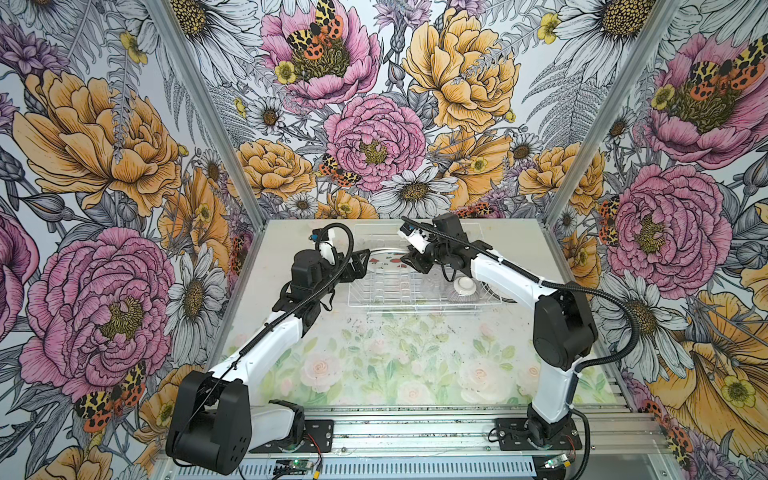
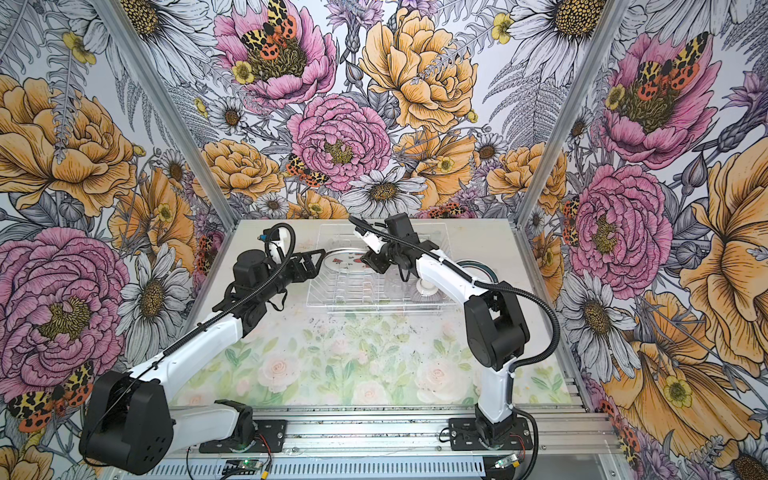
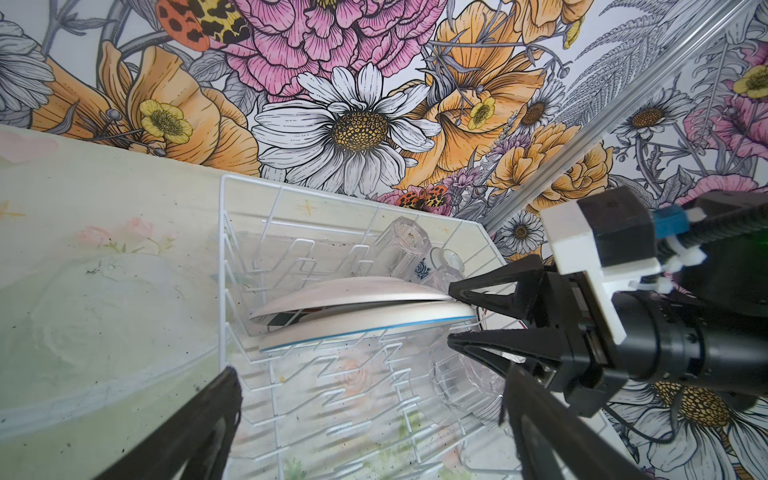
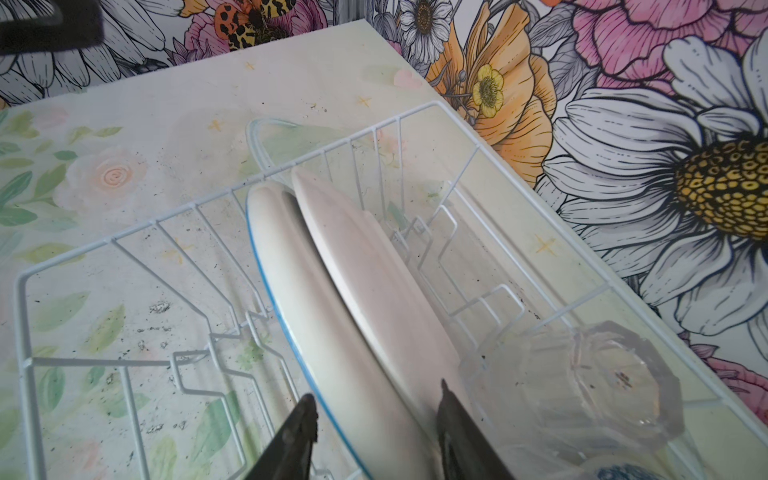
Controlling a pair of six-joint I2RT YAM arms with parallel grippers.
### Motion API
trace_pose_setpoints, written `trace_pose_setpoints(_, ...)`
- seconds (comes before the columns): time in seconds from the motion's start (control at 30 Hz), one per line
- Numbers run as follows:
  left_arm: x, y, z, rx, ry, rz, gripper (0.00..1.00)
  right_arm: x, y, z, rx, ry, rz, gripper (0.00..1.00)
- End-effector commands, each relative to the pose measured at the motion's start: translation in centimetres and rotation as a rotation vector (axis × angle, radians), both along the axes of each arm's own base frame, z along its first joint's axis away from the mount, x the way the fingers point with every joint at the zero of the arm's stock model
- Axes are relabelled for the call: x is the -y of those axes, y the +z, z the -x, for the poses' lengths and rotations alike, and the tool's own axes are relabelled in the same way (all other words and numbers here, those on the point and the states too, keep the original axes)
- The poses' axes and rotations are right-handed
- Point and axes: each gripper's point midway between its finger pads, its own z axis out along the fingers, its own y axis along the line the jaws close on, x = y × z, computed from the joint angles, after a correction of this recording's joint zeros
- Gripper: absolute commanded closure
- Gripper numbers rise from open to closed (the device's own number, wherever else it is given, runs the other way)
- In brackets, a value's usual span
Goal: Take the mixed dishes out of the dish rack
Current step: 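Grasp the watermelon plate's rim with the right gripper beside the left gripper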
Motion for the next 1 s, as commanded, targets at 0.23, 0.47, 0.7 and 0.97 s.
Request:
trace_pose_setpoints(0.23, -1.4, 0.2, -0.5, -0.008, 0.064, 0.011, 0.01, -1.2, -4.0, 2.2, -0.049, 0.073, 0.112, 0.64)
trace_pose_setpoints(0.47, -1.3, -0.3, -0.9, -0.028, 0.067, 0.021, 0.01, -2.1, -5.1, 1.7, -0.060, 0.085, 0.118, 0.69)
trace_pose_setpoints(0.7, -1.4, -0.2, -1.1, -0.030, 0.077, 0.024, 0.01, -1.7, -5.2, 1.1, -0.027, 0.068, 0.154, 0.88)
trace_pose_setpoints(0.97, -1.4, -1.0, -1.0, -0.046, 0.081, 0.026, 0.01, -1.7, -2.6, 0.8, 0.030, 0.054, 0.142, 1.00)
